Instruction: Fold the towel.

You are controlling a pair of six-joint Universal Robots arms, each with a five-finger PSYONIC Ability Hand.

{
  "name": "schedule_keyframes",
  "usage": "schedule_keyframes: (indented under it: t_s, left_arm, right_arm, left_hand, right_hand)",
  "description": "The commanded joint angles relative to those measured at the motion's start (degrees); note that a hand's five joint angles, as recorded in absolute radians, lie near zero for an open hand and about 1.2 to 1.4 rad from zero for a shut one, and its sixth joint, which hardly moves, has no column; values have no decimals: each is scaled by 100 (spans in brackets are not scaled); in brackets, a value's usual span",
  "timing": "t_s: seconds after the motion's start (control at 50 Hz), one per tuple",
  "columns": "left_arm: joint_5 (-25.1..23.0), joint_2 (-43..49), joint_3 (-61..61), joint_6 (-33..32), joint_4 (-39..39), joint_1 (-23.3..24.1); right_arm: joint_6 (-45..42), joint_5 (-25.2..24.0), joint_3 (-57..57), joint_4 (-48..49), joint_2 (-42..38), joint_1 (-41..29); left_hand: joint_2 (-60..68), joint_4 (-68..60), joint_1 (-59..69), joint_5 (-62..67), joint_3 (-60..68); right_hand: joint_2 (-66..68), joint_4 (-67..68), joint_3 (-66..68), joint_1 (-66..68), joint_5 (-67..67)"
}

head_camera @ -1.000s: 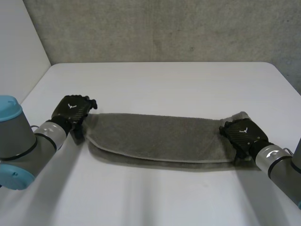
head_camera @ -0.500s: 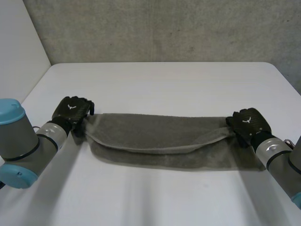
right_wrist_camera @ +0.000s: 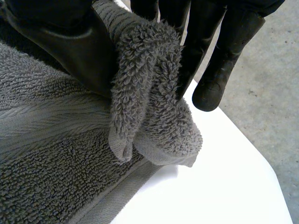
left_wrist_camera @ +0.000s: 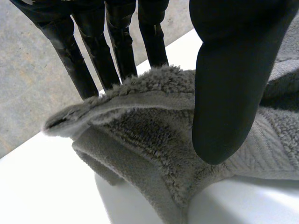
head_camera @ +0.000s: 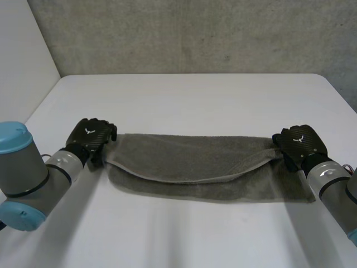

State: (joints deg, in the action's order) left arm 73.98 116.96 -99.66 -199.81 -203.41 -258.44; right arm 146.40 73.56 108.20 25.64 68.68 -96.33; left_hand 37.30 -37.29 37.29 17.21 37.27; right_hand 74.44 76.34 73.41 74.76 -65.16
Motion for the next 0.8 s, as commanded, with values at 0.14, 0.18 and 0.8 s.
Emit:
schedule_keyframes:
  t_s: [0.14,0.18,0.8]
  left_arm:
    - [2,-6,78,30,-41,30]
    - [2,-15,78,30,-85,39]
    - [64,-2880,359,1269,73,-101]
  right_arm:
    - [3,1,-1,-6,5,9]
    - [3,1,-1,-6,14,9]
    - [1005,-790,-3059,-4401,2228,97]
  left_hand:
    - [1109,-1111,1111,2119,1113]
    - [1244,-1245,1245,2254,1247]
    - [4270,-4271,4271,5279,4273]
  right_hand:
    - [556,366,659,524,-484]
    - [556,366,659,524,-484]
    - [556,366,659,524,-484]
